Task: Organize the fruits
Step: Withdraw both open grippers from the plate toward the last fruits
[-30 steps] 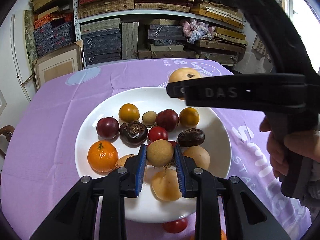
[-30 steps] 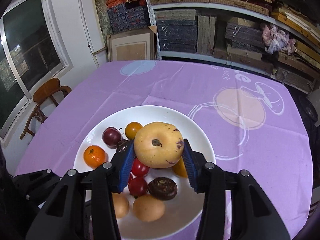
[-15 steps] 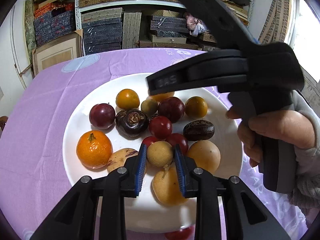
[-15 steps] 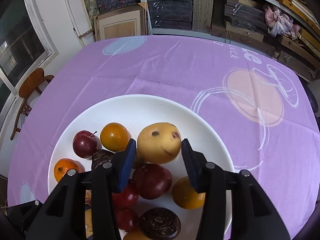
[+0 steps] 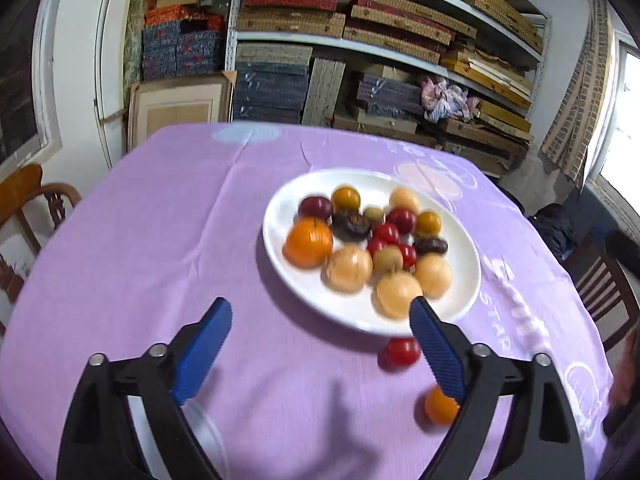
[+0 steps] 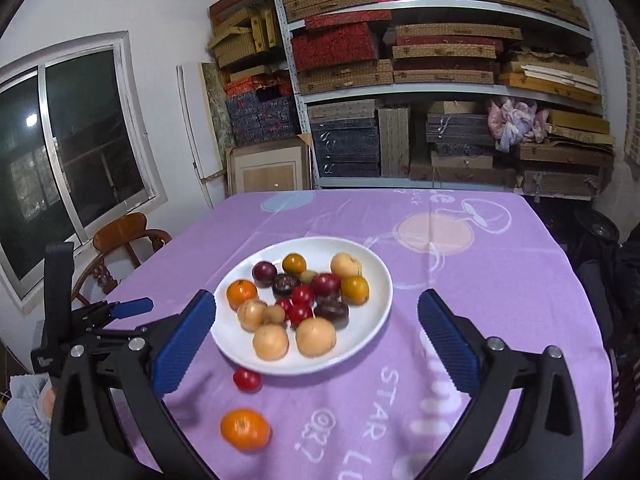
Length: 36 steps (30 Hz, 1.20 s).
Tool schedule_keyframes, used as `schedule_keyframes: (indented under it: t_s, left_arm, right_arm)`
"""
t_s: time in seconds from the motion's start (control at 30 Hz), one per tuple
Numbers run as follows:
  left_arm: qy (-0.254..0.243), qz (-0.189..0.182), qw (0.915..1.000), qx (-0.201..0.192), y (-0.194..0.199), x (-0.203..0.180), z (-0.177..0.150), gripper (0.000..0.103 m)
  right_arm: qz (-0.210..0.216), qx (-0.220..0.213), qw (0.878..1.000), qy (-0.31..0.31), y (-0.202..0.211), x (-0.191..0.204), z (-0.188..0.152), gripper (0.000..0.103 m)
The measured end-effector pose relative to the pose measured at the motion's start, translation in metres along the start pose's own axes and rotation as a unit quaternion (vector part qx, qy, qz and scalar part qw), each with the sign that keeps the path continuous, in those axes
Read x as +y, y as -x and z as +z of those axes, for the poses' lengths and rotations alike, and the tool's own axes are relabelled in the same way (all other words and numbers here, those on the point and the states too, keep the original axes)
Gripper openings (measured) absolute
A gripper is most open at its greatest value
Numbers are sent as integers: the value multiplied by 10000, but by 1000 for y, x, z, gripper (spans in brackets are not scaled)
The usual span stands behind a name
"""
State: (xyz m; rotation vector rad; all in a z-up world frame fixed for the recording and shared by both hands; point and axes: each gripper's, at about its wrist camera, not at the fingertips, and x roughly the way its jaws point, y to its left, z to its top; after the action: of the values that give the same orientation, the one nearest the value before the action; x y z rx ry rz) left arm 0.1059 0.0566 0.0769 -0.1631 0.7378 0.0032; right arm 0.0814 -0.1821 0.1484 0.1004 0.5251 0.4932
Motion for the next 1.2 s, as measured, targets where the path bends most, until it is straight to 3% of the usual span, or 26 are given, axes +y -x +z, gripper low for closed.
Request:
schedule_keyframes:
  t_s: [0.13,0.2,0.43,0.57,0.8,1.2]
  left_arm:
    - [-138,174,9995,245,-9,-10,-25,96]
    - [-335,394,9984,230,-12,-19,-33,96]
    - [-969,589,9932,256,-32,-55,-38,96]
    - [-1096,628,9913,365,-46,-63,-38,96]
    - [-825,756,9925,489,-61,-52,-32,96]
    - [-549,566,9950,612,-70,-45,-28,100]
  right_arm:
    - [-198,67,9996,-164,-2,-9,-63,99]
    - [-209,357,9991,-66,-13,-10,-73,99]
    - [-97,346,9985,-405,-12,-22,-73,99]
    - [-30,456,9968,-661,-15,-31,-72,99]
    - [27,532,9959,-733,-18,-31,-70,99]
    - [12,654,9952,-730,-23,-30,-74,99]
